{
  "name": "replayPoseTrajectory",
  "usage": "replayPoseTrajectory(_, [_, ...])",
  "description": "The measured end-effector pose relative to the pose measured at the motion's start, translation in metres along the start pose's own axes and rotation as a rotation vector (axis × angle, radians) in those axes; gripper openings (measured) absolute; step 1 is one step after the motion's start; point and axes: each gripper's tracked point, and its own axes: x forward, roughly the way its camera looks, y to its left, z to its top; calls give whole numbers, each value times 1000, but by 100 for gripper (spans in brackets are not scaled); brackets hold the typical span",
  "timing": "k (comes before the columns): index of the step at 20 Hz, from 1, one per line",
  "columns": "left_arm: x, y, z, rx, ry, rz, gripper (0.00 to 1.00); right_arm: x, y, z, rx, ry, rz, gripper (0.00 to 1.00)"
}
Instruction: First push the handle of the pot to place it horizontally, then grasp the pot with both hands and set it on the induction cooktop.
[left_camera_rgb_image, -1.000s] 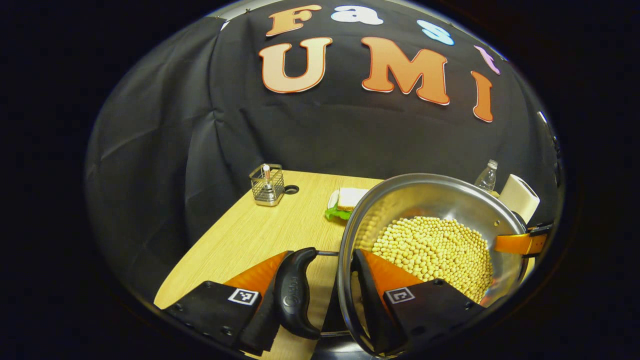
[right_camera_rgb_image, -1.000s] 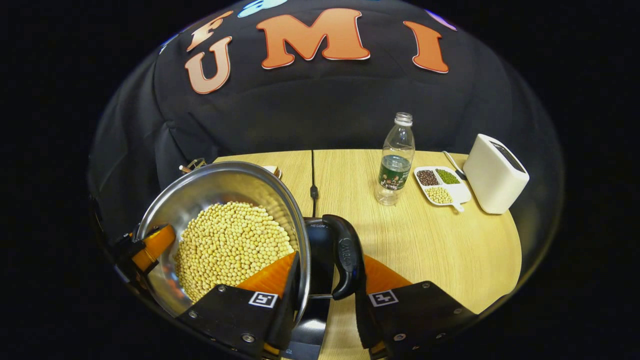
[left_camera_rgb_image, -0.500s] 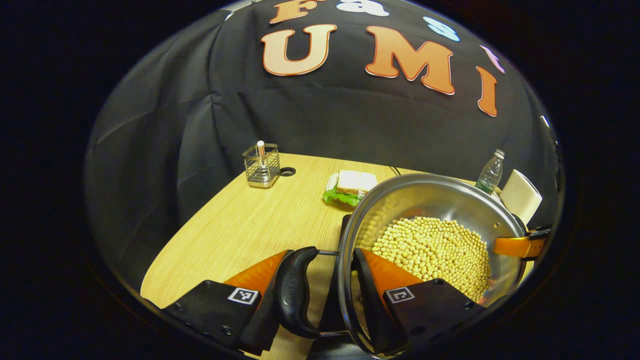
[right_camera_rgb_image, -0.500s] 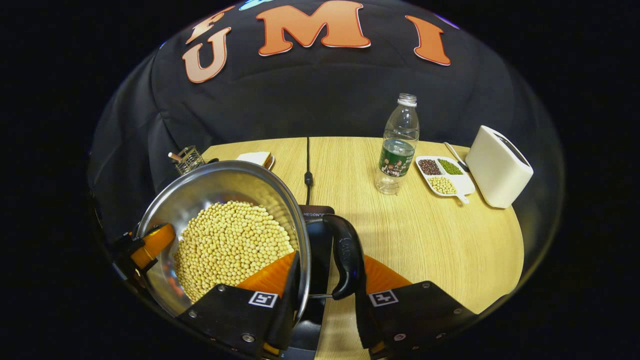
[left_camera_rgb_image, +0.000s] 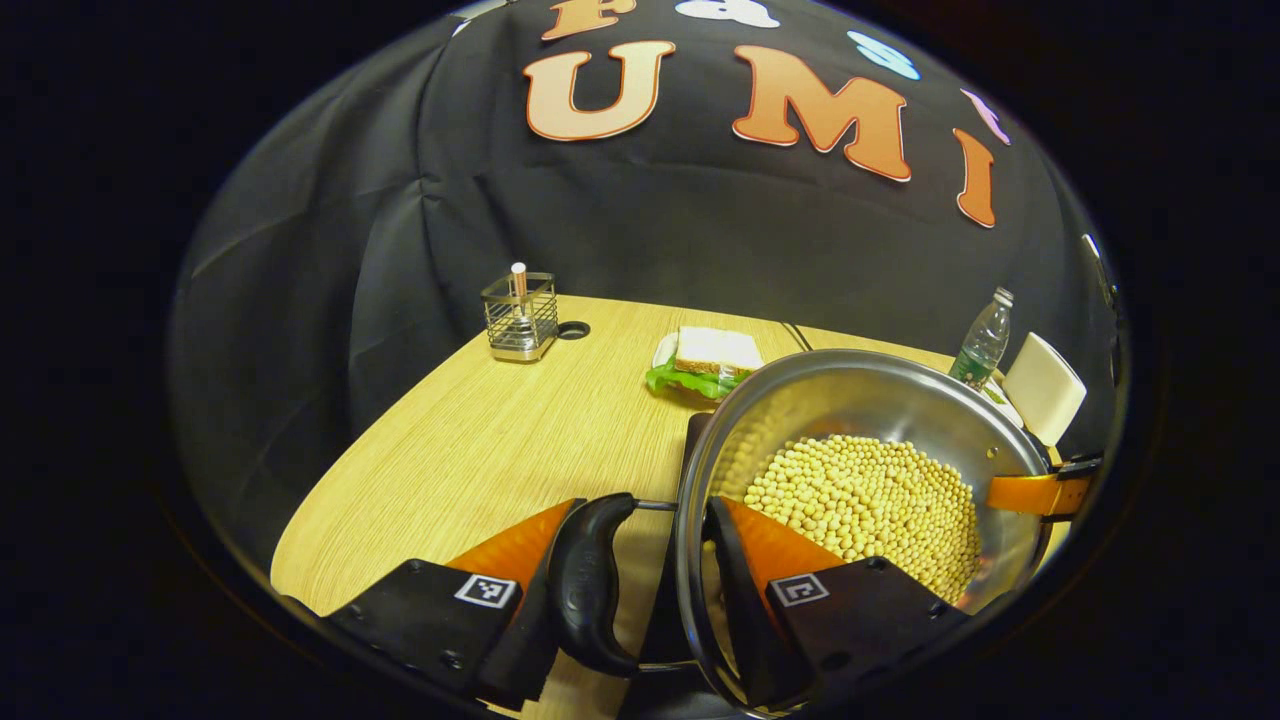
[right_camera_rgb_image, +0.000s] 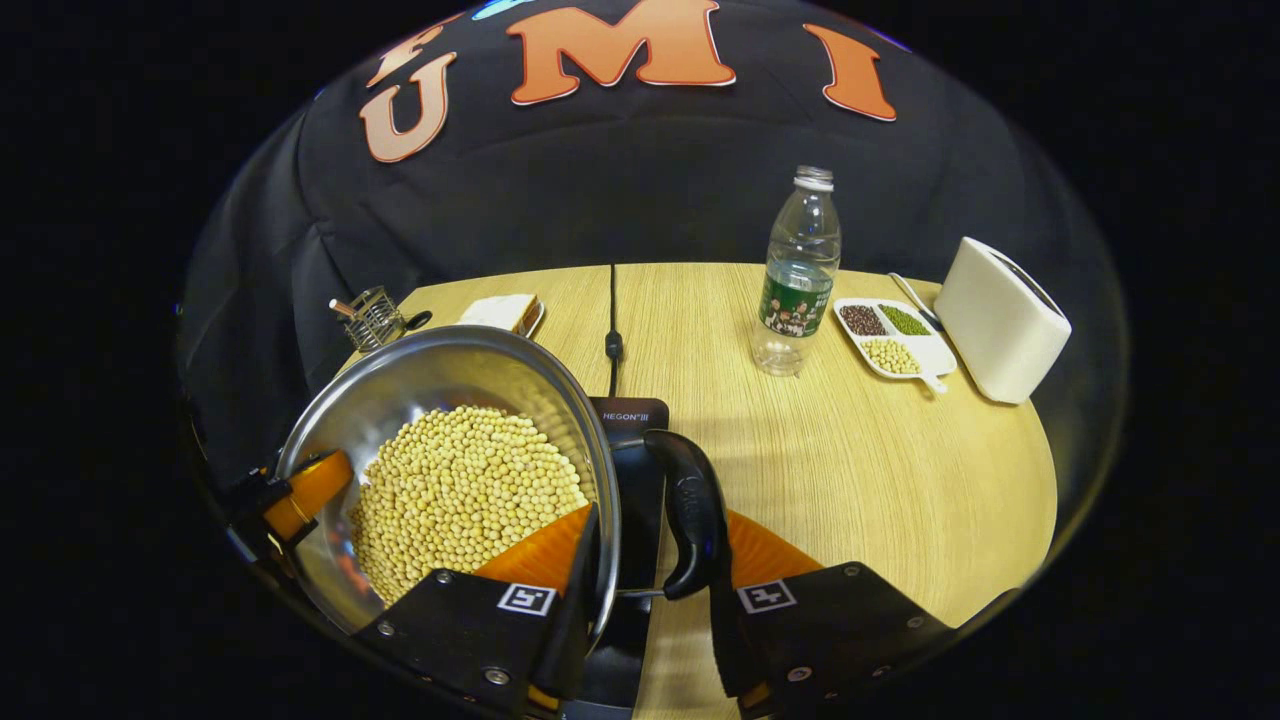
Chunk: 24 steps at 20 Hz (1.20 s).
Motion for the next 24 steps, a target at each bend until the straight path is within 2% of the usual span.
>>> replayPoseTrajectory(2, [2, 1, 3, 2, 13, -3, 80, 1, 0, 0, 22, 10, -1, 52])
replayPoseTrajectory(5, [4, 0, 7, 20, 11, -18, 75, 5, -4, -2, 26, 16, 1, 52])
replayPoseTrajectory(7, [7, 0, 4, 30, 17, -16, 80, 4, -5, -4, 22, 24, 13, 58])
replayPoseTrajectory(8, [9, -1, 3, 34, 18, -17, 81, 3, -4, -6, 29, 35, 30, 55])
replayPoseTrajectory(9, [11, 0, 4, 37, 16, -15, 83, 0, -1, -11, 39, 57, 60, 62])
replayPoseTrajectory(10, [8, 1, 5, 39, 10, -11, 87, -5, 1, -12, 48, 64, 79, 63])
replayPoseTrajectory(13, [-11, 3, 22, 54, -33, 5, 87, -24, -9, 3, 35, 0, 82, 69])
replayPoseTrajectory(14, [-19, 2, 30, 51, -47, 17, 90, -33, -10, 7, 31, -21, 90, 70])
replayPoseTrajectory(15, [-27, 0, 38, 43, -58, 27, 88, -41, -11, 10, 29, -39, 102, 72])
replayPoseTrajectory(16, [-37, -4, 48, 34, -79, 28, 96, -51, -13, 15, 26, -64, 110, 73])
replayPoseTrajectory(17, [-44, -8, 62, 28, -102, 30, 94, -63, -18, 21, 20, -94, 109, 77])
replayPoseTrajectory(19, [-59, -13, 80, 32, -144, 36, 97, -86, -32, 36, 1, -158, 92, 80])
replayPoseTrajectory(20, [-68, -16, 88, 38, -167, 36, 94, -98, -39, 43, -7, -191, 84, 80])
replayPoseTrajectory(24, [-116, -25, 136, 47, -298, 40, 94, -161, -69, 76, -42, -346, 62, 83])
